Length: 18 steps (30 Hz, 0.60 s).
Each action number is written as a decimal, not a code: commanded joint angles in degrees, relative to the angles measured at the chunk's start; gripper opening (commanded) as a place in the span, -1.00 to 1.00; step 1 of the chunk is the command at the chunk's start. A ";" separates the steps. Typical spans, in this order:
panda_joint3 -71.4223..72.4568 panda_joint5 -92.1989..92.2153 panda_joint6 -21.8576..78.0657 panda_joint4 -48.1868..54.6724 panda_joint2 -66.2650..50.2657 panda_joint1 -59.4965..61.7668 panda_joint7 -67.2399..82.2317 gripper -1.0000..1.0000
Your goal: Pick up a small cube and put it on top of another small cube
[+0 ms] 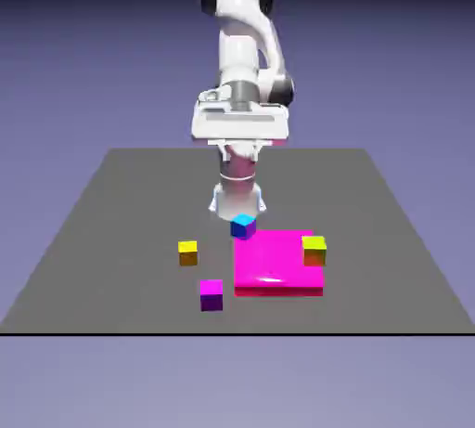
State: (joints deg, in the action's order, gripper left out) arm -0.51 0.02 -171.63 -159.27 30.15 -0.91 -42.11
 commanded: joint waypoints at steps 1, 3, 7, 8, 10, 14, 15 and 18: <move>-0.43 0.02 1.98 1.44 -2.08 -0.18 0.29 0.00; -1.28 0.05 5.93 4.32 -6.23 -0.55 0.86 0.00; -2.98 0.11 13.83 10.07 -14.54 -1.28 2.01 0.00; -3.41 0.13 15.80 11.51 -16.61 -1.47 2.30 0.00; -4.26 0.16 19.75 14.39 -20.77 -1.83 2.88 0.00; -5.96 0.22 27.65 20.15 -29.07 -2.56 4.03 0.00; -6.39 0.24 29.63 21.59 -31.15 -2.75 4.31 0.00; -7.66 0.28 35.55 25.90 -37.38 -3.30 5.18 0.00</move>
State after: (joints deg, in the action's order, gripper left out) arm -8.18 0.30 -136.08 -133.36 -7.22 -4.19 -36.93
